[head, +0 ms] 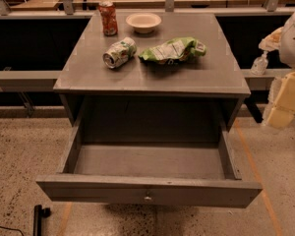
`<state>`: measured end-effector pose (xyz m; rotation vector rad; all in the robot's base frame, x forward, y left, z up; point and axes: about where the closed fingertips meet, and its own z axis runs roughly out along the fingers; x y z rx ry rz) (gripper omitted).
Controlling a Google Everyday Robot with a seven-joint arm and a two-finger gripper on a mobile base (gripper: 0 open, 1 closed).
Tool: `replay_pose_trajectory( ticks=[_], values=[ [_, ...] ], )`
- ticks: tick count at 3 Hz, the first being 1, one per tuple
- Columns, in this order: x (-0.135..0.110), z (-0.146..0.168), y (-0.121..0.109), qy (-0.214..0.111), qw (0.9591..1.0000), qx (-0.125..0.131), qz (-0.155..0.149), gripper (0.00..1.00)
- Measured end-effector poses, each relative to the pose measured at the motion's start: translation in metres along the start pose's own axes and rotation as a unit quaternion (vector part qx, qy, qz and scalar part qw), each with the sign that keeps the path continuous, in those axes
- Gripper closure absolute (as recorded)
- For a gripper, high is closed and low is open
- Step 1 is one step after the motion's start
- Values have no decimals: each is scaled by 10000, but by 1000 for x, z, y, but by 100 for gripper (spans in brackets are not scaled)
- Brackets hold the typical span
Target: Place 7up can into top drawer
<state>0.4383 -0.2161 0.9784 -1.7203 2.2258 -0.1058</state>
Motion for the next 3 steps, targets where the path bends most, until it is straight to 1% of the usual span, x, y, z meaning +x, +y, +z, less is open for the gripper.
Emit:
replay_pose_trajectory(
  ticks=[1, 2, 3],
  values=[
    [0, 0, 0, 0, 10000, 1, 0, 0],
    [-20, 3, -17, -44, 9989, 43, -468, 0],
    [-69, 14, -53, -179, 9865, 43, -1630, 0]
  ],
)
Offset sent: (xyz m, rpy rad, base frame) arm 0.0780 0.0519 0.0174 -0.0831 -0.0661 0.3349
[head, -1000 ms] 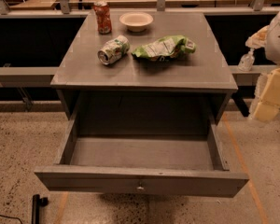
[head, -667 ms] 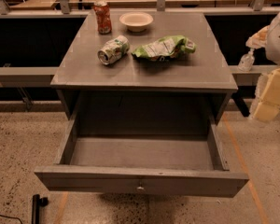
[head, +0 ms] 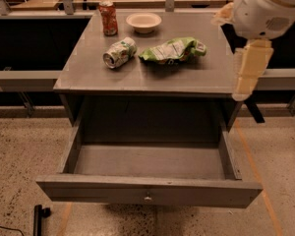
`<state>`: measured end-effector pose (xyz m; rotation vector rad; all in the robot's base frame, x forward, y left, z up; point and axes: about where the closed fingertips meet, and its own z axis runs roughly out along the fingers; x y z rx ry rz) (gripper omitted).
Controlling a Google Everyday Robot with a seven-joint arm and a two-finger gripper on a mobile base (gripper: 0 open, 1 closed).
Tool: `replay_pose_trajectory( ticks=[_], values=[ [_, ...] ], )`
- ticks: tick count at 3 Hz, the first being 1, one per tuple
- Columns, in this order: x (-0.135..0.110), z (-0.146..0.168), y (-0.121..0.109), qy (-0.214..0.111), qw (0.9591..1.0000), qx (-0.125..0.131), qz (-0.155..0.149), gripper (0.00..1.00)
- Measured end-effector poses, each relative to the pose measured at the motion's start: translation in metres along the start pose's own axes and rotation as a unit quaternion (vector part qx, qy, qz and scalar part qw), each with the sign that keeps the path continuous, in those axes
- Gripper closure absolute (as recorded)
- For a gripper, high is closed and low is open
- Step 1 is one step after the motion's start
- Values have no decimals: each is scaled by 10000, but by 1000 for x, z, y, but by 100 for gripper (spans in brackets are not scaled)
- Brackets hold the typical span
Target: Place 7up can into top drawer
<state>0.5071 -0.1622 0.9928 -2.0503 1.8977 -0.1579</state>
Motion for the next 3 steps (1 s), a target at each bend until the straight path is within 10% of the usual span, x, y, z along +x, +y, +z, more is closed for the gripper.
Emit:
replay_pose_trajectory(
  ticks=[2, 3],
  values=[
    [-74, 45, -72, -617, 9830, -46, -1731, 0],
    [-79, 48, -78, -661, 9811, 11, -1818, 0]
  ],
)
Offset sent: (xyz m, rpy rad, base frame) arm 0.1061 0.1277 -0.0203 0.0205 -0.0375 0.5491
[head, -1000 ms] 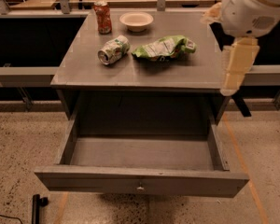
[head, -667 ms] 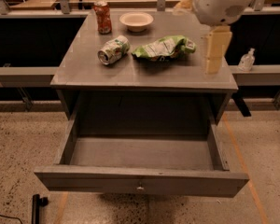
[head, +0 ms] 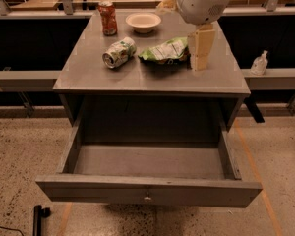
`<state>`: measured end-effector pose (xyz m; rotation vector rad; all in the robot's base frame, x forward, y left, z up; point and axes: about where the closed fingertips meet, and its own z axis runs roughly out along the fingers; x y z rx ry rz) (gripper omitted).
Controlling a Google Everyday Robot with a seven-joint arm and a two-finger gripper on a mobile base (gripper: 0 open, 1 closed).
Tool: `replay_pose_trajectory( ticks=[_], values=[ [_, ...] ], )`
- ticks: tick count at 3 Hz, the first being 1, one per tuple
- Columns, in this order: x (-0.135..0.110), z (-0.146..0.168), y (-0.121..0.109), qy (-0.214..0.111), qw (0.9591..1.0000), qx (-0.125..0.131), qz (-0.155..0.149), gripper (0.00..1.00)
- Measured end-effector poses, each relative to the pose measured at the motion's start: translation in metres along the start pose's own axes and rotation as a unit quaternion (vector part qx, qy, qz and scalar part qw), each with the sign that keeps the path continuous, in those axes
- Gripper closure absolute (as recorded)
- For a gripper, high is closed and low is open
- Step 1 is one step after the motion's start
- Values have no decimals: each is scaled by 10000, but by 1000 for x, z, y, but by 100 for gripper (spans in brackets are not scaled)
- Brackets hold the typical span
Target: Place 7up can into top drawer
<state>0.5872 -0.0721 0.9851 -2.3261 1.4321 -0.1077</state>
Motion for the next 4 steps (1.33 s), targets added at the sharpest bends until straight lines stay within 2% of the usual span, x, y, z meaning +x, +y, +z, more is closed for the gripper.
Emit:
replay_pose_trajectory(
  ticks=[1, 2, 3, 4],
  values=[
    [-1, 11, -14, -21, 9999, 90, -142, 0],
    [-4, 44, -46, 272, 9978, 288, -527, 0],
    [-6, 79, -82, 278, 9945, 340, -950, 0],
    [-15, 109, -117, 25, 9899, 249, -1392, 0]
  ],
)
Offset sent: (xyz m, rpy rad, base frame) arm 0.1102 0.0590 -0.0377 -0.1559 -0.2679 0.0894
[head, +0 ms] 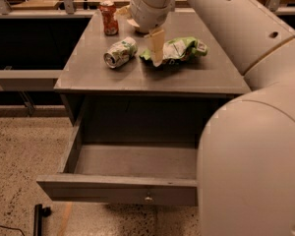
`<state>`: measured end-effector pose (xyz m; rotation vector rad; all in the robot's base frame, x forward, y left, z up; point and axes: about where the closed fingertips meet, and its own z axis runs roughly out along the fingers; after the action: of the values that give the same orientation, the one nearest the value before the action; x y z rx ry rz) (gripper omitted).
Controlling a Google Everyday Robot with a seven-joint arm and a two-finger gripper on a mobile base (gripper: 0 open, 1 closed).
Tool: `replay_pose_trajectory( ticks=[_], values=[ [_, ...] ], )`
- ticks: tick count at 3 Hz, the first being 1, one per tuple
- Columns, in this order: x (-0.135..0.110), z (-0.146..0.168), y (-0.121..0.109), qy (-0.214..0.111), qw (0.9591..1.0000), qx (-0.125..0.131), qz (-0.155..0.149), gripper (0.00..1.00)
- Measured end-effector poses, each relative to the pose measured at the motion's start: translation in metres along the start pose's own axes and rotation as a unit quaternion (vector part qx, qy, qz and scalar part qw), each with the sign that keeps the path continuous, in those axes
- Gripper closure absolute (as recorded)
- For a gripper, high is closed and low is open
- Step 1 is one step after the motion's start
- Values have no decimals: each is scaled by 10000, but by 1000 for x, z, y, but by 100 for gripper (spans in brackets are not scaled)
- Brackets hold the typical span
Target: Place 7up can into top drawer
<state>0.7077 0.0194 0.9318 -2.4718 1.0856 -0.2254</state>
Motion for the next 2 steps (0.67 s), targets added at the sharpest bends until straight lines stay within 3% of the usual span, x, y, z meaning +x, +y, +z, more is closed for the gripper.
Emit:
replay_pose_trajectory(
  ticks=[1, 2],
  values=[
    [-3, 36, -19, -338, 9985, -277, -342, 0],
    [-6, 60, -38, -585, 9964, -339, -513, 0]
  ],
)
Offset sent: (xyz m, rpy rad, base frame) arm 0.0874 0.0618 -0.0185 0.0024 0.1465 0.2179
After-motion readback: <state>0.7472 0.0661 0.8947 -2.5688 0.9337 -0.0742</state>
